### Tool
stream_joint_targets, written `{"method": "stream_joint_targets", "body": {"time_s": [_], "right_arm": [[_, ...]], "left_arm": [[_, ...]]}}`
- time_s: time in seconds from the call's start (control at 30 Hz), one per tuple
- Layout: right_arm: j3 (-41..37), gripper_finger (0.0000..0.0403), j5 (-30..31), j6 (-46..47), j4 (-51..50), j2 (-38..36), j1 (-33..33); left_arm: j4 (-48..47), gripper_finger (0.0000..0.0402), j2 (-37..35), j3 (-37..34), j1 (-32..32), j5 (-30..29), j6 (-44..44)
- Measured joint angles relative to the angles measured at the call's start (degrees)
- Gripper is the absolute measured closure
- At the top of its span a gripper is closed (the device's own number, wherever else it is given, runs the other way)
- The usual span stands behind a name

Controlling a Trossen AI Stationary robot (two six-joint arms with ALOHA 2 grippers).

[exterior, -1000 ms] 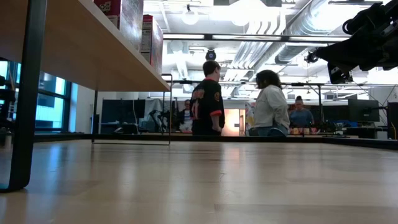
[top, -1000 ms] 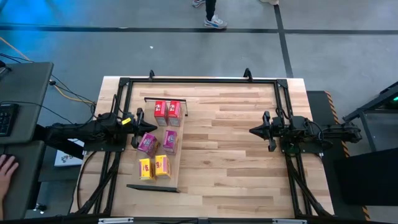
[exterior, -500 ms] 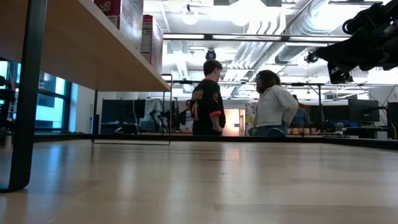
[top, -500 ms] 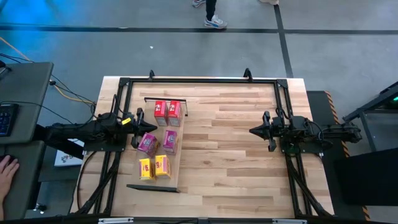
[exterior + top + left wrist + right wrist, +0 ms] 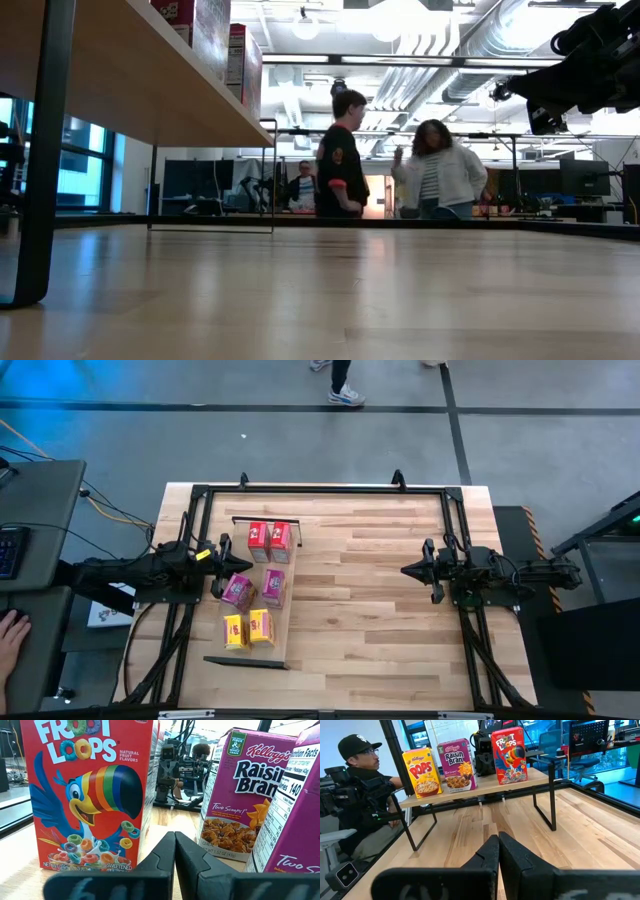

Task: Stack cereal on shelf
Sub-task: Return to Home Position

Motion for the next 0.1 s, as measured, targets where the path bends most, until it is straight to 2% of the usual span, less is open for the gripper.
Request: {"method": "stream_joint_targets", "body": {"time_s": [0.1], "right_arm": [[0.0, 0.0402, 0.0, 0.0, 0.0, 0.0, 0.0]], "left_arm": [[0.0, 0.0401, 0.0, 0.0, 0.0, 0.0, 0.0]]}}
